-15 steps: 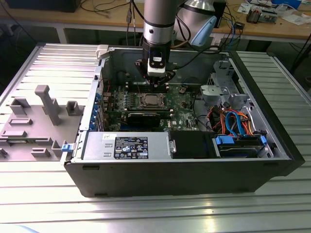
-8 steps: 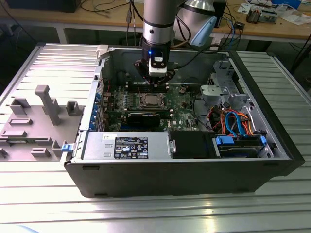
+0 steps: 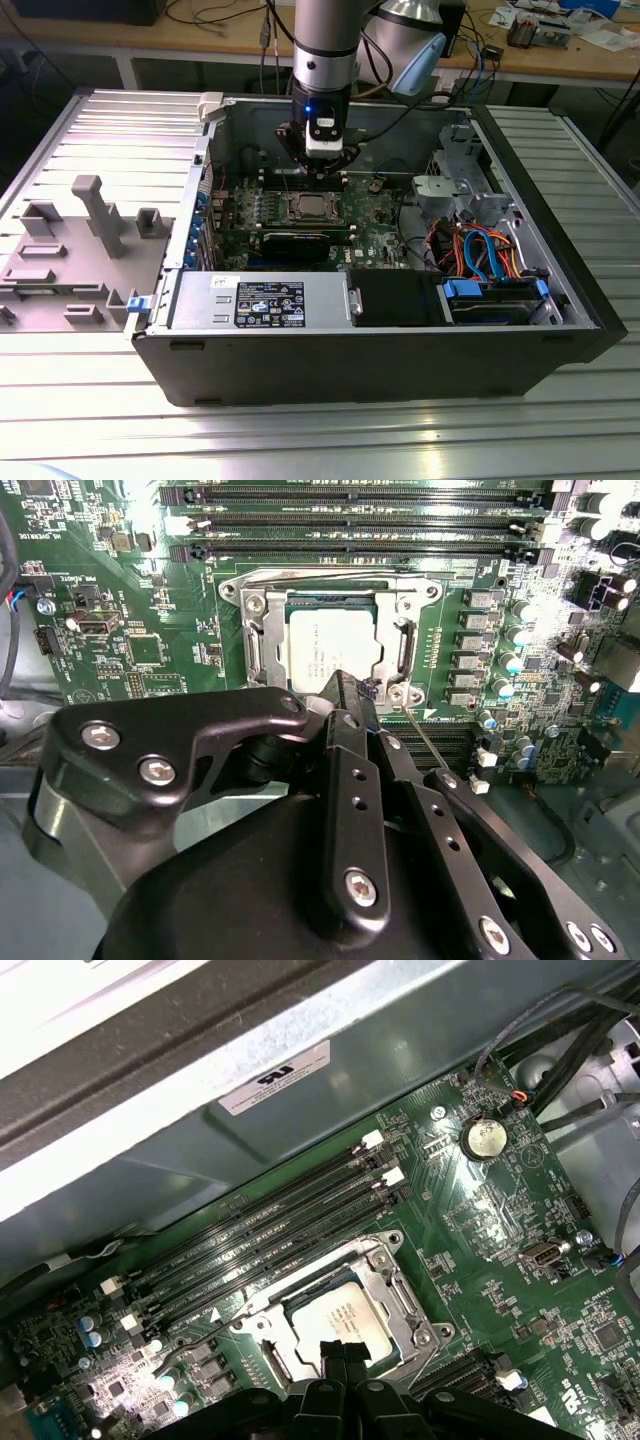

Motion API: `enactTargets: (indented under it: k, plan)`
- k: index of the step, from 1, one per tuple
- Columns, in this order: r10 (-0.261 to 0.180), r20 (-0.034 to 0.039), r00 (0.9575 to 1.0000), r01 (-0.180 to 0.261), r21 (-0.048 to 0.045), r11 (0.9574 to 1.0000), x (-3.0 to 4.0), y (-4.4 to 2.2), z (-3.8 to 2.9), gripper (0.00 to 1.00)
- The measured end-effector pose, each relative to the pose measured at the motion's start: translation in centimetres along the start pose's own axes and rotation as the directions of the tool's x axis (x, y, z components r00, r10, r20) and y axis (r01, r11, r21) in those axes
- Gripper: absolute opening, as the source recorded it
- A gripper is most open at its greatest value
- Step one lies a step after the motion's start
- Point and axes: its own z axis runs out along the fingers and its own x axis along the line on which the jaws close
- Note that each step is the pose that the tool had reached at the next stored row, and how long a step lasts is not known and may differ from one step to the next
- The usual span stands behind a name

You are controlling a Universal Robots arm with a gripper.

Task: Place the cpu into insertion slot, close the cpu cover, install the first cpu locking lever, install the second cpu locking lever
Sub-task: 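Install the first cpu locking lever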

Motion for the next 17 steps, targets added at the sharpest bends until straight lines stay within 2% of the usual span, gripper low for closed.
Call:
enactTargets:
  k: [3,6,8,10,12,14,15,16,17]
  plan:
    - [0.000,0.0005,1.0000,0.000,-0.0001,1.0000,0.01,-0.02,-0.12,0.11]
    - [0.000,0.0015,1.0000,0.000,-0.0007,1.0000,0.02,-0.01,-0.89,0.11]
    - [-0.002,0.0024,1.0000,0.002,-0.0010,1.0000,0.02,0.00,-0.95,0.11]
    - [-0.032,0.0024,0.9995,0.032,-0.0004,0.9995,0.02,0.00,-0.95,0.11]
    - [-0.087,0.0021,0.9962,0.087,0.0002,0.9962,0.03,0.01,-0.92,0.11]
    - [-0.130,0.0020,0.9915,0.130,0.0004,0.9915,0.03,0.00,-0.89,0.11]
    - [-0.157,0.0031,0.9876,0.157,0.0003,0.9876,0.03,0.00,-0.88,0.11]
    - [-0.162,0.0034,0.9869,0.162,-0.0013,0.9869,0.03,0.00,-0.87,0.11]
    - [-0.162,0.0025,0.9867,0.162,-0.0068,0.9867,0.03,0.01,-0.86,0.11]
